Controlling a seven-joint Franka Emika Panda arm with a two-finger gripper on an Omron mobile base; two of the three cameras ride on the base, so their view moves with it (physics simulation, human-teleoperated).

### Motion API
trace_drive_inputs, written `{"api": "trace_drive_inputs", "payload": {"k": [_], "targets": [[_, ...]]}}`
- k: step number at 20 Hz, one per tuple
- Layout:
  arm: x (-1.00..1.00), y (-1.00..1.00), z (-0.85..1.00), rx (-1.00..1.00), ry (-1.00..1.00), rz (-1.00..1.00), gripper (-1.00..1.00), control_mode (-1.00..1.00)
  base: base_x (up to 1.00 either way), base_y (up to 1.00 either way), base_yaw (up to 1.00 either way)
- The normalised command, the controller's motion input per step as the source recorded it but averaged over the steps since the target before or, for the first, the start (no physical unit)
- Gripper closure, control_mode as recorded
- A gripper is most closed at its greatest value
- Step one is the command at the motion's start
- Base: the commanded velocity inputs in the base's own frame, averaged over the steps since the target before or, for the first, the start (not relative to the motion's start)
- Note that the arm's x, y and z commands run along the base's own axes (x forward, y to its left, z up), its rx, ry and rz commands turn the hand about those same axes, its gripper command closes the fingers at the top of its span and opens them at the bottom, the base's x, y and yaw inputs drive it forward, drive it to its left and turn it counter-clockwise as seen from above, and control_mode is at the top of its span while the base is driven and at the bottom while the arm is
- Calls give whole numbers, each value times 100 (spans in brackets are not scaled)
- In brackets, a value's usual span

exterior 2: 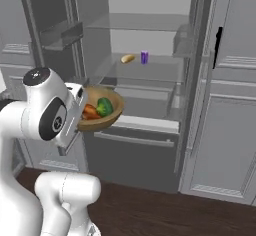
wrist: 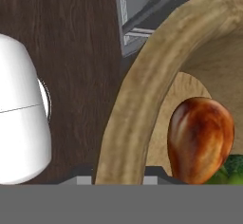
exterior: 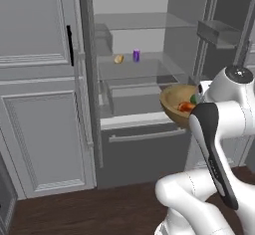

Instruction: Pick the chicken drumstick and broccoli from their plates and place them in the bowl. Then put the bowl in the fridge.

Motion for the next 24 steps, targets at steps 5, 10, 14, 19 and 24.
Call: {"api": "trace_drive_inputs", "payload": {"k": [5,10,14,19,24], "targets": [[0,0,0,0,0,0,100,100,100,-4,-12],[0,0,0,0,0,0,100,100,99,-3,-15],[0,0,0,0,0,0,100,100,83,-1,-3],[0,0,0,0,0,0,100,100,70,-6,0],[0,0,0,0,0,0,100,100,55,-11,0]]}}
